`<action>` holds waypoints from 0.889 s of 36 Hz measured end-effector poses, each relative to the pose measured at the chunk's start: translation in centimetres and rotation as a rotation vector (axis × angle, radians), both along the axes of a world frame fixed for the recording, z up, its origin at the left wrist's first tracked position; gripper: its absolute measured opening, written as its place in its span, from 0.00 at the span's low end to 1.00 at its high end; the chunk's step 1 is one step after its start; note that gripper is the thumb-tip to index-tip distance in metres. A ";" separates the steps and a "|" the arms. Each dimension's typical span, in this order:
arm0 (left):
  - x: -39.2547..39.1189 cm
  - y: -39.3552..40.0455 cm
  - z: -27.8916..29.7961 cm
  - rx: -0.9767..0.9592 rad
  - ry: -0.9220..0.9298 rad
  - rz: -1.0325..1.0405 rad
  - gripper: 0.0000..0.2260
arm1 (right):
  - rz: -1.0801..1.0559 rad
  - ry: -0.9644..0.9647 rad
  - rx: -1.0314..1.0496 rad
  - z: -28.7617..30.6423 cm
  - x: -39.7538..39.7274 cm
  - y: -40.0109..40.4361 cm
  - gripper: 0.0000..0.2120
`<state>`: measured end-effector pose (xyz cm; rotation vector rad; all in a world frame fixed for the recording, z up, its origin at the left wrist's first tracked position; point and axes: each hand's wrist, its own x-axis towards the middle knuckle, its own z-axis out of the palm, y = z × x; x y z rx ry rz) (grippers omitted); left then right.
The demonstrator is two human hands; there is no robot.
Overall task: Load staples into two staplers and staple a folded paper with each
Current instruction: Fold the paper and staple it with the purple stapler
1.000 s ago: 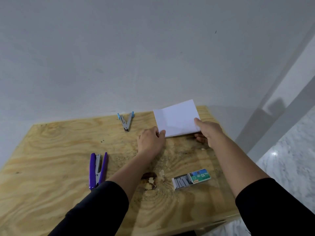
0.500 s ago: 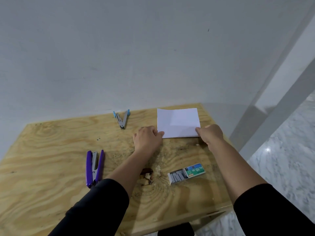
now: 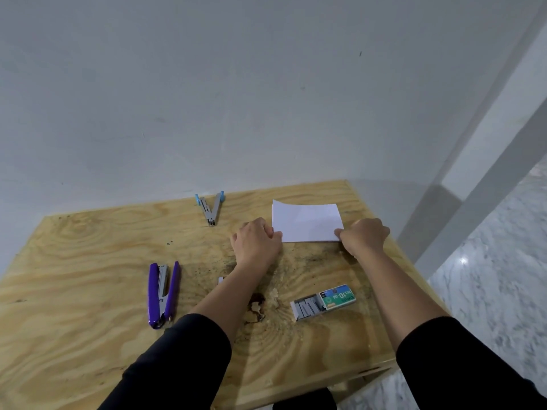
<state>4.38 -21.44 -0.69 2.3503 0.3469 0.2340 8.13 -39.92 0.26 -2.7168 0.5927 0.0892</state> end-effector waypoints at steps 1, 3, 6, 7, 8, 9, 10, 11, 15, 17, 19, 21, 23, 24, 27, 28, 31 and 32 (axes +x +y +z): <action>0.0 -0.1 -0.1 0.015 -0.012 -0.013 0.06 | 0.004 -0.023 -0.012 0.0 -0.1 0.0 0.21; 0.0 -0.2 -0.3 0.094 -0.040 -0.055 0.08 | 0.017 -0.110 -0.019 0.1 -0.6 0.3 0.20; 0.1 -0.2 -0.7 0.223 -0.066 -0.127 0.10 | 0.188 -0.317 -0.170 0.4 -1.8 1.4 0.20; 0.1 -0.3 -0.7 0.245 -0.064 -0.148 0.11 | 0.299 -0.356 -0.215 0.3 -2.0 2.0 0.20; 0.1 -0.3 -0.8 0.250 -0.061 -0.160 0.11 | 0.426 -0.346 -0.227 0.2 -2.2 2.8 0.21; 0.2 -0.3 -0.8 0.248 -0.054 -0.165 0.12 | 0.555 -0.288 -0.199 -0.1 -2.3 3.7 0.22; 0.2 -0.3 -0.8 0.249 -0.049 -0.165 0.12 | 0.665 -0.192 -0.142 -0.3 -2.6 4.6 0.24; 0.2 -0.2 -0.8 0.255 -0.043 -0.166 0.12 | 0.740 -0.084 -0.080 -0.6 -2.8 5.5 0.25; 0.3 0.6 -0.8 0.287 -0.011 -0.194 0.14 | 0.797 0.087 0.010 -1.4 -3.2 6.2 0.28; 0.3 0.9 -0.7 0.297 -0.002 -0.220 0.15 | 0.767 0.110 0.044 -1.2 -3.1 5.2 0.28; 0.5 1.2 -0.6 0.317 0.020 -0.259 0.16 | 0.719 0.110 0.043 -1.0 -3.2 3.5 0.27; 0.8 1.5 -0.4 0.348 0.068 -0.300 0.20 | 0.651 0.096 0.024 -1.0 -3.1 1.2 0.27; 1.1 1.7 0.0 0.370 0.124 -0.325 0.23 | 0.618 0.108 -0.004 -0.7 -2.9 -0.6 0.28; 1.3 1.8 0.2 0.378 0.147 -0.333 0.24 | 0.619 0.117 -0.013 -0.6 -2.8 -1.2 0.28; 1.5 1.8 0.7 0.445 0.163 -0.352 0.23 | 0.595 0.053 0.036 -0.1 -2.7 -1.6 0.30; 1.4 1.6 0.8 0.501 0.152 -0.359 0.21 | 0.582 0.009 0.054 0.1 -2.7 -1.7 0.30; 0.9 0.6 0.6 0.669 0.098 -0.404 0.18 | 0.609 -0.081 0.013 0.4 -2.6 -1.8 0.26; 0.7 0.4 0.5 0.700 0.077 -0.420 0.17 | 0.629 -0.108 -0.017 0.4 -2.6 -1.7 0.24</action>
